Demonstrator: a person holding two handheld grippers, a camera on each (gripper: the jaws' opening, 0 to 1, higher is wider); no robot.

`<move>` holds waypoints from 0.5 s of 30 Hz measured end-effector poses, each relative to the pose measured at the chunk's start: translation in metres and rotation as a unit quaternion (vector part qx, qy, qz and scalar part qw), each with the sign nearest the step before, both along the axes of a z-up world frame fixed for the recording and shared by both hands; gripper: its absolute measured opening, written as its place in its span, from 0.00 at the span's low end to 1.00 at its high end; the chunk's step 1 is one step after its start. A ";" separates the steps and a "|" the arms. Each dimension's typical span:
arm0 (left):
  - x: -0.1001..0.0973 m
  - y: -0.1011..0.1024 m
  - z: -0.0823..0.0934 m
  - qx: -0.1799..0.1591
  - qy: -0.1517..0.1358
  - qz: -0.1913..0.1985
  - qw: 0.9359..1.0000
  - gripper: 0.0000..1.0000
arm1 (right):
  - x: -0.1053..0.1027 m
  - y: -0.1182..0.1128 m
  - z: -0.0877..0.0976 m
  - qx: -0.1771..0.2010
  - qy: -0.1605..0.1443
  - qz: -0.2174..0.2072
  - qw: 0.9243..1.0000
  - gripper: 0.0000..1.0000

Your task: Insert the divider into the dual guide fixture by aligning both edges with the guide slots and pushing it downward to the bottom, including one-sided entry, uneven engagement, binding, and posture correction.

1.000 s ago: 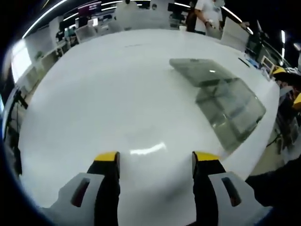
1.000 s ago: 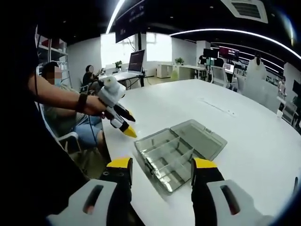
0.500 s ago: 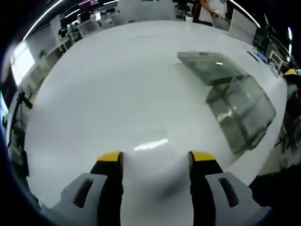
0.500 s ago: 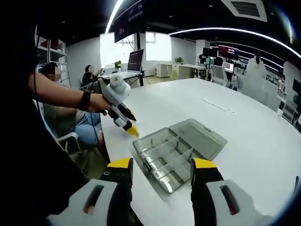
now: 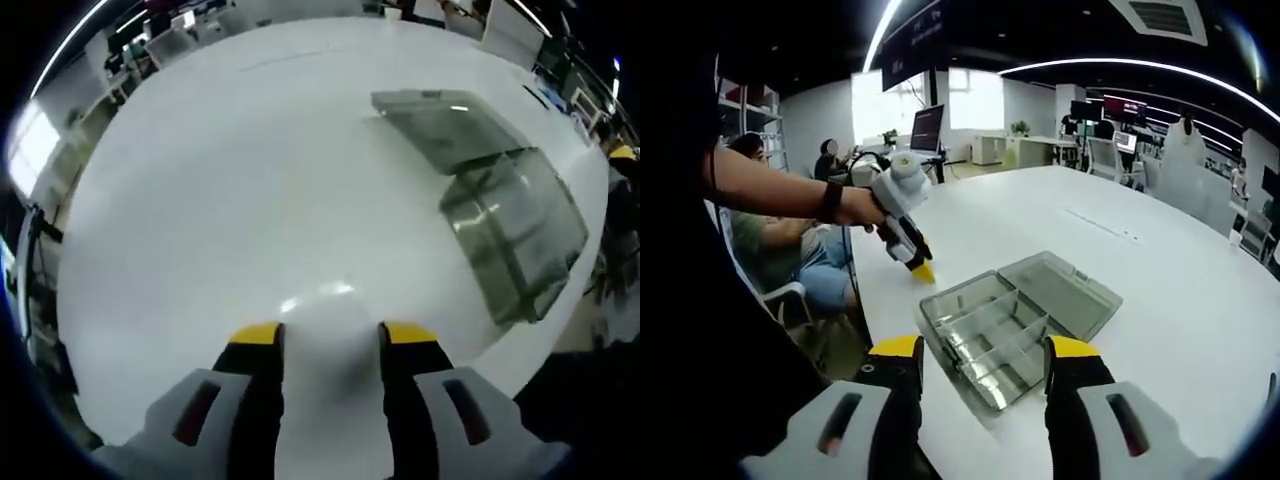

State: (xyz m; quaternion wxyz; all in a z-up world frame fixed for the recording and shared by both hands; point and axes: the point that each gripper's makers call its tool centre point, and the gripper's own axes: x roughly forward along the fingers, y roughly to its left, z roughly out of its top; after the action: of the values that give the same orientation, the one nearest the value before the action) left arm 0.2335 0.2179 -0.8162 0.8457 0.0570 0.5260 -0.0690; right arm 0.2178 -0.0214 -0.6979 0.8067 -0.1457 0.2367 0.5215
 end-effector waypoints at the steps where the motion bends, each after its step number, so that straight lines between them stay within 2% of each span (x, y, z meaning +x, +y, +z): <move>1: 0.000 -0.001 0.000 0.000 0.001 -0.005 1.000 0.34 | 0.000 0.000 0.000 -0.001 0.000 0.000 1.000 0.45; 10: -0.002 -0.005 0.000 0.000 0.003 -0.032 0.999 0.31 | 0.000 0.000 0.000 -0.001 -0.002 0.004 1.000 0.44; 15: -0.003 -0.004 0.000 0.007 0.023 -0.027 0.999 0.31 | 0.000 0.001 0.001 -0.001 -0.003 0.004 1.000 0.44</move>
State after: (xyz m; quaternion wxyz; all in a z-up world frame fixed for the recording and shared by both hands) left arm 0.2308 0.2143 -0.8165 0.8310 0.0760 0.5437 -0.0894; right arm 0.2174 -0.0204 -0.6966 0.8051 -0.1494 0.2340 0.5242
